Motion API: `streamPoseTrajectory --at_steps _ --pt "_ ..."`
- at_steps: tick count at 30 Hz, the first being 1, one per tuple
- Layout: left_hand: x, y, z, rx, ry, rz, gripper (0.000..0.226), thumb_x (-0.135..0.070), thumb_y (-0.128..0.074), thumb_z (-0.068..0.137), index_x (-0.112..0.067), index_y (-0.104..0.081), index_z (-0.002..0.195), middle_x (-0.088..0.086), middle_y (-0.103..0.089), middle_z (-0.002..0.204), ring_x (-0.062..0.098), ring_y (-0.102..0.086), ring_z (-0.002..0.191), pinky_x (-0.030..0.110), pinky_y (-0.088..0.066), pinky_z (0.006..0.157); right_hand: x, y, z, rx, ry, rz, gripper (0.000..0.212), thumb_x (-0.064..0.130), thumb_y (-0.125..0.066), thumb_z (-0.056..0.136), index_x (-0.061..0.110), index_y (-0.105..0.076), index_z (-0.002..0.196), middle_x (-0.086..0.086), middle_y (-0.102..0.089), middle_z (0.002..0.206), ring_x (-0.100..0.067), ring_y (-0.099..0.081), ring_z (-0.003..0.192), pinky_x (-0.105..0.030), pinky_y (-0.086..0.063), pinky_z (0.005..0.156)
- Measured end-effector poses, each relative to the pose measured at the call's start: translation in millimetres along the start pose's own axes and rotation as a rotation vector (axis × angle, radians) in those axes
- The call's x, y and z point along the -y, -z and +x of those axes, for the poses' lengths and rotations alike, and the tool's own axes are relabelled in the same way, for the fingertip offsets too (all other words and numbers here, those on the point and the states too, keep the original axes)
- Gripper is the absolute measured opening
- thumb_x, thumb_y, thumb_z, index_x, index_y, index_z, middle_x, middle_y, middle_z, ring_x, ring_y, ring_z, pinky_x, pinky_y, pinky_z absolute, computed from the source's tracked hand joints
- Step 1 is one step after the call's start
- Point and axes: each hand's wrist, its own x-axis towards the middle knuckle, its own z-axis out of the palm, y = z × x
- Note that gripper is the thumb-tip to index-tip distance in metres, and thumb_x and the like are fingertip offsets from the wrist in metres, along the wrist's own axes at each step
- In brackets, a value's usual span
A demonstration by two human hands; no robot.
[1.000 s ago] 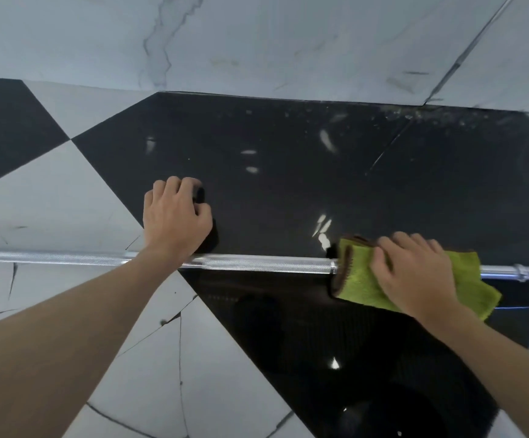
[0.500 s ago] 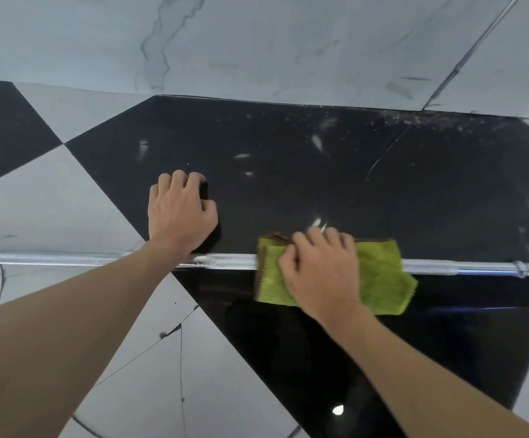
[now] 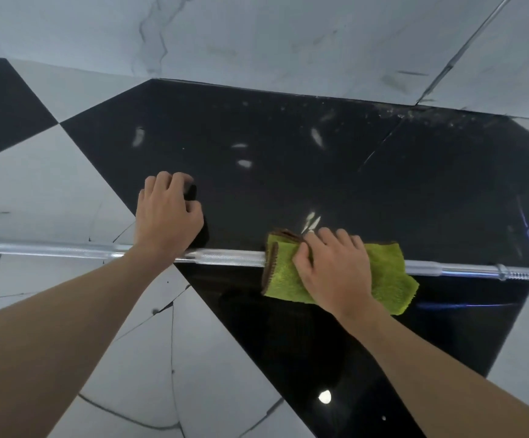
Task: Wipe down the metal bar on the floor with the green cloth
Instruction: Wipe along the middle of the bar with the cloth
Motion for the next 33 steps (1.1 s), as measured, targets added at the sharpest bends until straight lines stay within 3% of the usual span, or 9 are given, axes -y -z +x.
streamPoseTrajectory --at_steps 5,7,10,12,19,24,33 --pt "1 4 -25 0.029 -0.027 0.046 0.037 -0.017 -0.054 0.087 -0.013 -0.055 0.124 0.008 -0.053 0.12 0.028 -0.045 0.111 0.042 -0.04 0.099 -56 7 -24 -0.055 -0.021 -0.039 0.04 0.032 -0.036 0.098 0.014 -0.068 0.082 -0.002 -0.064 0.076 -0.024 -0.057 0.069 -0.039 -0.045 0.069" --pt "4 4 -34 0.04 -0.035 0.074 0.043 -0.019 -0.053 0.087 -0.013 -0.052 0.129 0.008 -0.049 0.13 0.029 -0.045 0.119 0.043 -0.038 0.104 -70 7 -33 -0.077 -0.062 -0.048 0.041 0.031 -0.035 0.098 0.013 -0.068 0.081 -0.002 -0.063 0.074 -0.024 -0.056 0.068 -0.039 -0.045 0.068" --pt "9 1 -45 0.129 -0.043 0.149 0.062 -0.029 -0.043 0.091 -0.012 -0.034 0.15 0.007 -0.029 0.159 0.026 -0.023 0.149 0.044 -0.018 0.123 -73 7 -49 -0.137 -0.162 -0.055 0.04 0.028 -0.037 0.097 0.011 -0.067 0.078 -0.004 -0.062 0.072 -0.027 -0.055 0.069 -0.043 -0.045 0.073" --pt "12 0 -52 0.185 -0.054 0.199 0.069 -0.037 -0.033 0.093 -0.014 -0.021 0.156 0.006 -0.016 0.166 0.024 -0.008 0.154 0.045 -0.007 0.125 -60 7 -58 -0.168 -0.218 -0.06 0.036 0.025 -0.039 0.097 0.01 -0.068 0.08 -0.006 -0.064 0.074 -0.028 -0.056 0.073 -0.045 -0.044 0.081" --pt "11 3 -76 0.226 -0.007 0.291 0.073 -0.044 -0.016 0.09 -0.018 -0.009 0.158 0.004 -0.007 0.167 0.026 -0.002 0.154 0.049 -0.003 0.124 30 3 -48 -0.015 -0.141 0.036 0.04 0.032 -0.031 0.099 0.018 -0.065 0.083 0.003 -0.06 0.077 -0.019 -0.051 0.076 -0.042 -0.046 0.088" --pt "14 0 -81 0.231 0.001 0.317 0.072 -0.043 -0.02 0.092 -0.017 -0.007 0.159 0.005 -0.007 0.167 0.025 -0.001 0.154 0.049 -0.002 0.124 91 -1 -33 -0.013 -0.098 0.046 0.038 0.032 -0.034 0.098 0.018 -0.059 0.072 0.0 -0.054 0.07 -0.022 -0.047 0.069 -0.041 -0.044 0.078" --pt "14 5 -93 0.239 0.011 0.333 0.075 -0.044 -0.02 0.089 -0.016 -0.007 0.158 0.007 -0.006 0.167 0.026 -0.001 0.154 0.049 -0.001 0.124 60 7 -46 0.058 -0.005 0.069 0.042 0.036 -0.033 0.1 0.02 -0.064 0.078 0.001 -0.062 0.074 -0.02 -0.055 0.07 -0.038 -0.046 0.072"
